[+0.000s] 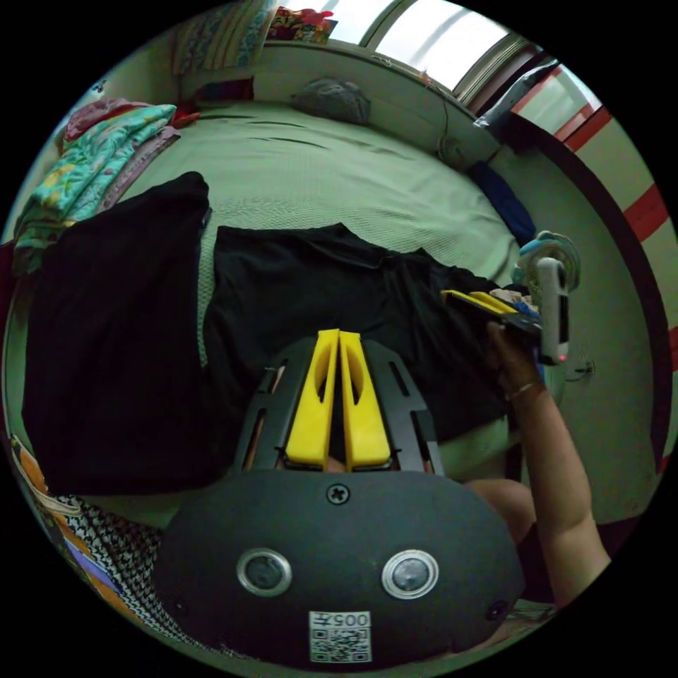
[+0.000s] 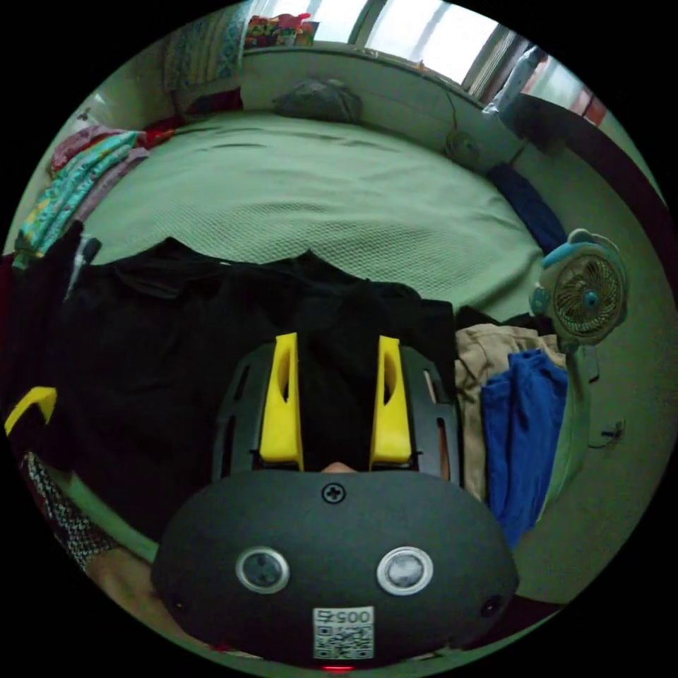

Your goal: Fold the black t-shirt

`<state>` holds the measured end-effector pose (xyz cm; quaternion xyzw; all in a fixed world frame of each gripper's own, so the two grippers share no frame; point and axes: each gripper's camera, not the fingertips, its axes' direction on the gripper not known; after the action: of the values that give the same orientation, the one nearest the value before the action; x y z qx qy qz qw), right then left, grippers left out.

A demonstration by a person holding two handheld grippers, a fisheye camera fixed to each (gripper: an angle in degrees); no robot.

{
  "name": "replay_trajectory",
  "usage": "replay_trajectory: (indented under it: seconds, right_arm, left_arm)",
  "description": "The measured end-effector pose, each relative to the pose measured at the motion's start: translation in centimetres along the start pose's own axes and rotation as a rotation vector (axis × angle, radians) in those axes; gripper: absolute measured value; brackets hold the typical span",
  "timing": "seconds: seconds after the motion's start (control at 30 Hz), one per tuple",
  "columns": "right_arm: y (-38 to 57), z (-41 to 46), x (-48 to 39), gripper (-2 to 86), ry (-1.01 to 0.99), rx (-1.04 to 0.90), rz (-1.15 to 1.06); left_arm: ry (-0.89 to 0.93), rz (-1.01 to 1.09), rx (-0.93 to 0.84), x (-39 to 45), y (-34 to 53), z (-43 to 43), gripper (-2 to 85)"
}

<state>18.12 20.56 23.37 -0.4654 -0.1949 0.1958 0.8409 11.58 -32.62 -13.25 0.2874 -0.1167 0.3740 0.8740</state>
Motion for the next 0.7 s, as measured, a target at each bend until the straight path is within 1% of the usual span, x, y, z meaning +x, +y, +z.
replay_trajectory:
  seconds: [0.07, 0.13, 0.2, 0.27, 0.33, 0.4, 0.47, 0.53, 0.6, 0.7]
  right_arm:
    - [0.9, -0.6, 0.4, 8.7, -0.012, 0.029, 0.040]
    - [2.7, -2.4, 1.4, 1.3, -0.022, 0.093, 0.091]
    - [4.6, -3.7, 2.1, -0.5, -0.027, 0.131, 0.067]
    - [7.1, -5.2, 3.2, -1.0, -0.025, 0.158, 0.060]
    - [11.3, -6.9, 4.7, -1.2, -0.083, 0.167, 0.026]
    - [14.9, -8.1, 5.8, -1.2, -0.127, 0.156, 0.001]
    - [18.7, -9.0, 7.0, -1.3, -0.156, 0.150, -0.006]
    - [23.5, -9.7, 8.4, -1.3, -0.176, 0.128, -0.008]
    - [26.7, -10.1, 9.5, -1.3, -0.183, 0.106, 0.010]
    - [31.2, -10.6, 11.3, -1.3, -0.170, 0.087, 0.037]
  left_arm:
    - [0.030, 0.006, 0.009, 0.3, 0.7, -0.6, -0.7]
    - [0.058, 0.016, 0.020, 0.6, 1.5, -1.2, -0.7]
    - [0.026, 0.027, 0.027, 1.0, 2.6, -1.8, -0.7]
    - [-0.008, 0.030, 0.022, 1.2, 3.5, -2.0, -0.6]
    - [-0.013, 0.022, 0.009, 1.2, 4.5, -2.1, -0.4]
    - [0.037, 0.034, -0.016, 1.3, 6.1, -2.3, 0.1]
    - [0.061, 0.030, 0.018, 1.4, 7.5, -3.0, 1.1]
    - [0.038, 0.036, 0.048, 1.7, 9.0, -3.9, 2.9]
    - [-0.033, 0.073, 0.062, 2.5, 11.0, -5.3, 6.0]
    - [-0.136, 0.066, 0.033, 2.6, 13.8, -7.1, 8.1]
